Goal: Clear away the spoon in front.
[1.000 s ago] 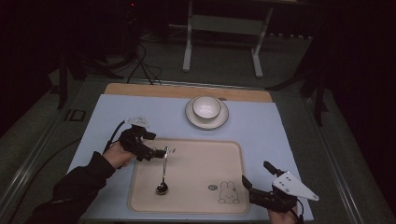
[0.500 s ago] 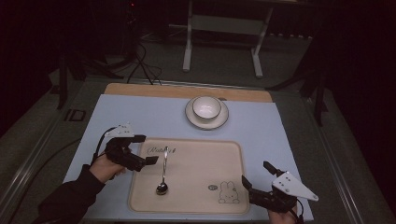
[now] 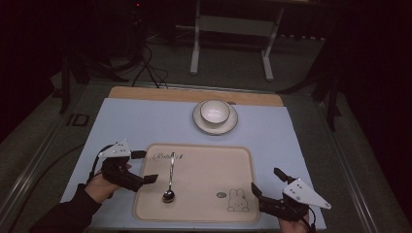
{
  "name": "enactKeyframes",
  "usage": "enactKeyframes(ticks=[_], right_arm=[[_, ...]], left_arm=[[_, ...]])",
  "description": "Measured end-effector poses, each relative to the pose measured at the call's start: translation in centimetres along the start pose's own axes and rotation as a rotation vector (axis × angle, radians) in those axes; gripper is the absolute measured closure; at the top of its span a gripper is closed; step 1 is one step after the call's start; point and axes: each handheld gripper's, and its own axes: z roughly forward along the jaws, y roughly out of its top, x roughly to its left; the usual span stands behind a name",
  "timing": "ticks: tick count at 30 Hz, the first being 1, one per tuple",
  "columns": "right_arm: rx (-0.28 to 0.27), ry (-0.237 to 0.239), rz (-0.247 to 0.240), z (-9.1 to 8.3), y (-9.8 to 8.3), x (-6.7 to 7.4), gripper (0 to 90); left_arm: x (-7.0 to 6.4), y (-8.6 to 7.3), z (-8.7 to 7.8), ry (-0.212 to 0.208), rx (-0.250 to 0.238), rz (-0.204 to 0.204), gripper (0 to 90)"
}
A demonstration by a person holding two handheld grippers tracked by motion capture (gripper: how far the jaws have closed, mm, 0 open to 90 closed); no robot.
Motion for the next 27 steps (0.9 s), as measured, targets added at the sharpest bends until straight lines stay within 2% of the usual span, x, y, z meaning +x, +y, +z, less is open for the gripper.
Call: enactKeyframes(ticks=[2,8,11,17,27], right_arm=[[0.002,0.001,0.000,0.0,0.0,0.0,13.6],[0.003,0.003,-0.002,0.0,0.0,0.0,13.6],[0.004,0.003,-0.003,0.1,0.0,0.0,13.6],[0.006,0.004,-0.006,0.1,0.0,0.1,13.6],[0.002,0.010,-0.001,0.0,0.0,0.0,13.6]], left_arm=[[-0.1,-0.6,0.0,-0.005,-0.008,0.015,0.9],[-0.3,-1.4,-0.1,-0.024,-0.048,0.026,0.9],[-0.3,-1.9,0.1,-0.024,-0.042,0.039,0.9],[-0.3,-2.5,0.7,-0.039,-0.067,0.020,0.9],[-0.3,-3.1,1.8,-0.017,-0.059,0.042,0.9]])
